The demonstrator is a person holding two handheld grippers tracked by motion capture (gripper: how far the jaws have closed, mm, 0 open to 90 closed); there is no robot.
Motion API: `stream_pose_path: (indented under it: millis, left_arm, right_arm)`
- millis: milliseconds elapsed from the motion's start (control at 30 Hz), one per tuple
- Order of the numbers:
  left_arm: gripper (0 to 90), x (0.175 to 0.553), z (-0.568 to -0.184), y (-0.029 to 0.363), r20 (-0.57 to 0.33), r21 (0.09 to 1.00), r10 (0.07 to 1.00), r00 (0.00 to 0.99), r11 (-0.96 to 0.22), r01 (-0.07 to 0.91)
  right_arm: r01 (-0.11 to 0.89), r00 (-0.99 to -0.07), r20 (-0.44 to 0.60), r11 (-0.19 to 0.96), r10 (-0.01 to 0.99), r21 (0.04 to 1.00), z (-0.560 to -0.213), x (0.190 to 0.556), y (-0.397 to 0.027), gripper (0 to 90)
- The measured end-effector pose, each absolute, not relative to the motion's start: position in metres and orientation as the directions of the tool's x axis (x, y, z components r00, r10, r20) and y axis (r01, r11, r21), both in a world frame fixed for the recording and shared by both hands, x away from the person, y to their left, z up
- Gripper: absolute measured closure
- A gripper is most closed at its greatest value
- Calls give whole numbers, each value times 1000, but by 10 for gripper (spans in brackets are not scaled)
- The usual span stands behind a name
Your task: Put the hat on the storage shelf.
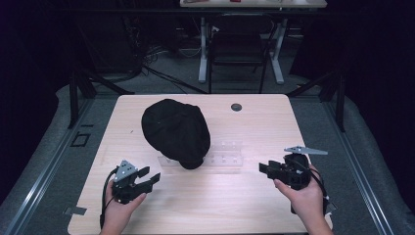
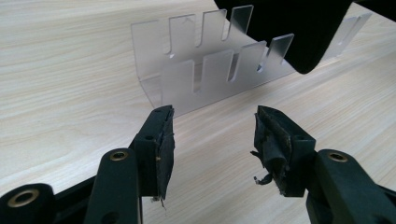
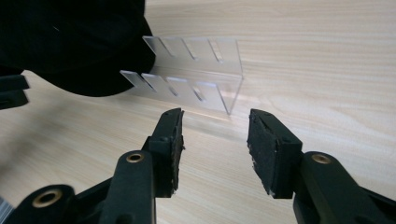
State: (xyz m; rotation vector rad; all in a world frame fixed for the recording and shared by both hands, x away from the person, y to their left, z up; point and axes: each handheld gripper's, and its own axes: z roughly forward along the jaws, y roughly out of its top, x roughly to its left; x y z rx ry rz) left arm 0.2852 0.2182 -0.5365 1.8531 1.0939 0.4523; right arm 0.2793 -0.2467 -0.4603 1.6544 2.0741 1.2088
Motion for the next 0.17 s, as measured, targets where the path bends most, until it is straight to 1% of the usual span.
stream_pose_path:
  millis: [33,100,133,167]
  left_arm:
    - [474,285,-535,215,-134,849,825,548,-189,493]
    - [474,284,-533,213,-136,854,818,559,-189,484]
    - [468,285,-532,211,-136,856,813,566,-191,480]
    - [468,285,-531,208,-133,862,809,573,-192,470]
  right_arm:
    - [695,-325,293,17,899,719,-470,276,-249,540]
    - [684,-316,282,12,906,729,-476,274,-250,539]
    - [665,-306,260,10,916,747,-486,271,-254,533]
    - [665,-306,260,10,916,747,-486,271,-254,533]
